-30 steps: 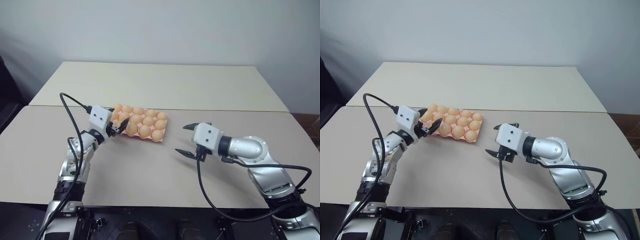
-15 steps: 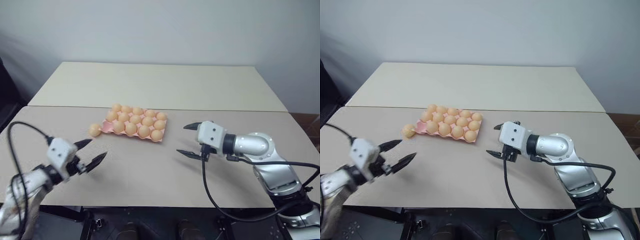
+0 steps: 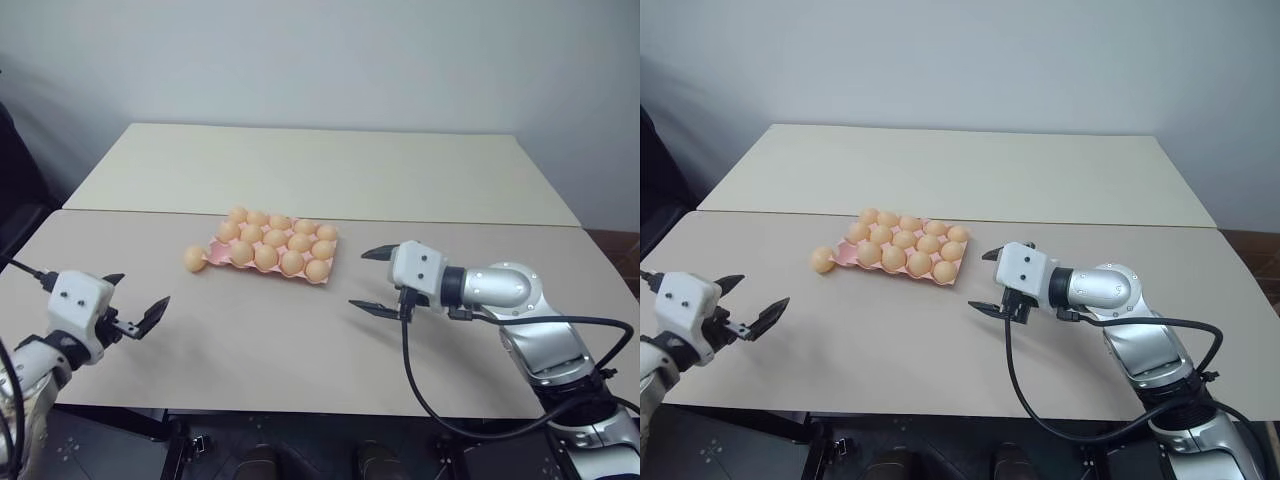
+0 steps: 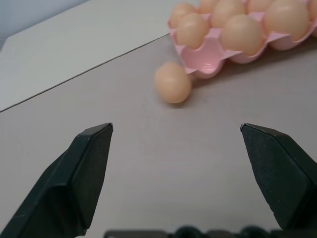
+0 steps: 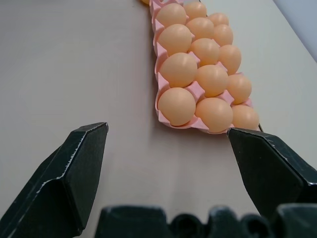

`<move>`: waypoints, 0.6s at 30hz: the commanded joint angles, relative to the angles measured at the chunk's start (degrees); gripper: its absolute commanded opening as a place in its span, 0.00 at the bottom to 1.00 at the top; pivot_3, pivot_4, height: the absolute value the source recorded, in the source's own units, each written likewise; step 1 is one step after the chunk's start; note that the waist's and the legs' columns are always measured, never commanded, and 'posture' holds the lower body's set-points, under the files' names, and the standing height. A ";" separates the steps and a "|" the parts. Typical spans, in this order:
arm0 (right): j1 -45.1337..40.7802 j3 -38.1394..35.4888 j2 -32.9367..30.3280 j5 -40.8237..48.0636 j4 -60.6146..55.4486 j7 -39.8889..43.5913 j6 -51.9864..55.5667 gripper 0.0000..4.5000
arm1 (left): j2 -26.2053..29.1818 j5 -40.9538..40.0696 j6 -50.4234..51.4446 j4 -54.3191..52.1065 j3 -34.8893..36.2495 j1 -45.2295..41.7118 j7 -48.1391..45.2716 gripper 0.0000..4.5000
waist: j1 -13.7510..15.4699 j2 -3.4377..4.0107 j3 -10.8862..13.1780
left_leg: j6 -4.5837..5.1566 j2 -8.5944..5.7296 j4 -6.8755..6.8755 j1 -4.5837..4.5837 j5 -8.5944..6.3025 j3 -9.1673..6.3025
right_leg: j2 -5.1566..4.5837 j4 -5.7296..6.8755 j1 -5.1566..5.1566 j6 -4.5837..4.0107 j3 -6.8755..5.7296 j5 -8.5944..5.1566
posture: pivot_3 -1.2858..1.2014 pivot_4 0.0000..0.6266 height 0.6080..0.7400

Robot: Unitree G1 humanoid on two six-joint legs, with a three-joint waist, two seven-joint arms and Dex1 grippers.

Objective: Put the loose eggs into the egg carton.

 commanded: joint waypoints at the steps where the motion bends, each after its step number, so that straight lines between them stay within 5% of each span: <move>1: -0.76 -0.27 0.07 0.02 -1.14 -0.12 -0.94 1.00 | 1.21 1.36 -1.19 3.76 -1.73 -3.66 -0.06 1.00 | -0.01 0.00 0.00 | 0.00 0.00 0.00 -0.03 0.00 0.00 | 0.00 -0.01 -0.02 0.00 0.00 0.00 | 0.52 0.24 1.00; 18: 2.25 -1.95 -1.69 0.02 -5.43 -2.26 2.70 1.00 | -2.23 9.56 -20.35 39.15 -15.68 -27.23 -4.19 1.00 | 0.04 -0.01 0.00 | 0.00 -0.01 0.01 -0.08 0.00 0.00 | 0.00 0.04 -0.07 0.00 -0.02 0.00 | 0.52 0.24 1.00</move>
